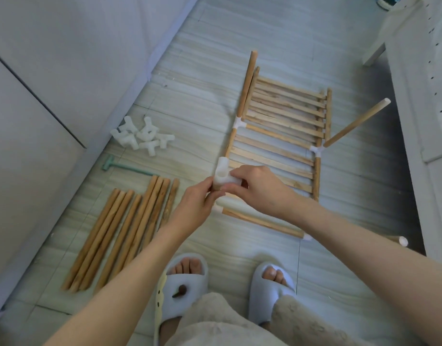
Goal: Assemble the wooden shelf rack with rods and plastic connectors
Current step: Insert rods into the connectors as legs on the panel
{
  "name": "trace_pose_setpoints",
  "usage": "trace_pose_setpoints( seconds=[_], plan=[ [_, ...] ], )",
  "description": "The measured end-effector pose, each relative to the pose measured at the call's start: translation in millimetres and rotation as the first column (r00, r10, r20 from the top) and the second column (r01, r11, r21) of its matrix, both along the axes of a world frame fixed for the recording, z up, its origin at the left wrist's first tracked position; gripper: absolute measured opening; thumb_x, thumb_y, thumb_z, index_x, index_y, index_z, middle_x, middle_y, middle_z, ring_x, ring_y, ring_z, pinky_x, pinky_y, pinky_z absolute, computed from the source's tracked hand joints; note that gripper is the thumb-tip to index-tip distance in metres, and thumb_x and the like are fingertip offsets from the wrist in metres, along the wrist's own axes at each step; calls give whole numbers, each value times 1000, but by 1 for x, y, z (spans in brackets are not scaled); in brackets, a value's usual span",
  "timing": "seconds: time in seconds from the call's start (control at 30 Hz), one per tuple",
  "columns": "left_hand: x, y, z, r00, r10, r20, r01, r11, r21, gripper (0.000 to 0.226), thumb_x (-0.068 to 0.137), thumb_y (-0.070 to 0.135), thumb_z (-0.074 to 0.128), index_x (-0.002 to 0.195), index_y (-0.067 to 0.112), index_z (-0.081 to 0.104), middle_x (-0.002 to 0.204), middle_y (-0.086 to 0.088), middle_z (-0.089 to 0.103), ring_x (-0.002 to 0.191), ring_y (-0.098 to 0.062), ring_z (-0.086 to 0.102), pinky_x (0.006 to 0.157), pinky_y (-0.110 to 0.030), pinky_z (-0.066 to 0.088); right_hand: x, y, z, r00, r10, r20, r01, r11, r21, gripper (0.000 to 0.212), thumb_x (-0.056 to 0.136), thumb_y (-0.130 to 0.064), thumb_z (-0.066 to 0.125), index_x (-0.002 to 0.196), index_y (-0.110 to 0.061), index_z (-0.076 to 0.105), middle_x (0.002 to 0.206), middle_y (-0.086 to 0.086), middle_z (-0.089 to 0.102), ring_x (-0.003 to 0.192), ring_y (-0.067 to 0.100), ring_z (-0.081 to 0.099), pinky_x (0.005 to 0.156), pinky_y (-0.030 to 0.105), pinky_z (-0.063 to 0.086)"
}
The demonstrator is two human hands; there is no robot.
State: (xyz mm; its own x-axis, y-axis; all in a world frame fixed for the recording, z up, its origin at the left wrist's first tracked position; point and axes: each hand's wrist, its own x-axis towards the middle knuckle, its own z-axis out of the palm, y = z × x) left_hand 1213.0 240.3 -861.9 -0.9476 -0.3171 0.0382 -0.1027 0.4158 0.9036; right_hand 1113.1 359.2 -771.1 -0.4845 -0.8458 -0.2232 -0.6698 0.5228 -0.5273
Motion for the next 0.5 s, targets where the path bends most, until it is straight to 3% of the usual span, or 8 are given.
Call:
trace_pose_setpoints(
  seconds=[0.13,0.2,0.27,0.37,0.43,0.5],
  plan=[
    [-5,-5,2,999,-40,26,41,996,-76,14,93,10,54,103,3,62,75,9,58,68,-6,54,61,-7,37,-10,-4,8,992,125,-19,-125,992,31,26,92,-26,57,78,-5,60,64,-14,38,58,0,38,59,15,31],
    [-7,-8,4,998,-48,29,50,995,-91,16,93,11,54,105,3,62,69,15,53,62,-1,52,59,-8,35,-13,-7,9,987,155,-33,-154,988,11,26,92,-24,58,81,-1,62,64,-9,43,58,5,40,61,14,32],
    [-8,-7,5,999,-30,39,34,993,-112,17,93,14,54,104,3,62,65,17,49,59,1,49,58,-15,35,-13,-6,5,991,116,-61,-115,993,11,28,92,-24,57,84,2,63,68,0,51,61,14,42,60,19,29],
    [-7,-2,4,998,14,58,-5,990,-140,21,94,17,53,104,1,61,69,3,54,61,-11,46,67,-31,39,-8,-3,-2,997,7,-78,-8,1000,-8,26,91,-25,59,85,-1,64,62,-2,48,58,15,40,59,22,27],
    [-7,1,3,999,38,35,-31,984,-173,19,94,15,51,102,0,60,73,1,55,65,-14,43,71,-27,34,-3,-2,-5,995,-47,-88,46,999,-14,26,91,-27,58,77,-6,59,55,-6,40,55,13,37,58,22,24],
    [-7,3,3,998,64,12,-61,977,-204,17,93,12,49,99,0,59,72,-2,57,65,-13,41,65,-22,27,1,-3,-8,990,-109,-86,108,994,-21,28,91,-29,57,69,-13,51,52,-10,36,51,10,34,57,23,22]
  ],
)
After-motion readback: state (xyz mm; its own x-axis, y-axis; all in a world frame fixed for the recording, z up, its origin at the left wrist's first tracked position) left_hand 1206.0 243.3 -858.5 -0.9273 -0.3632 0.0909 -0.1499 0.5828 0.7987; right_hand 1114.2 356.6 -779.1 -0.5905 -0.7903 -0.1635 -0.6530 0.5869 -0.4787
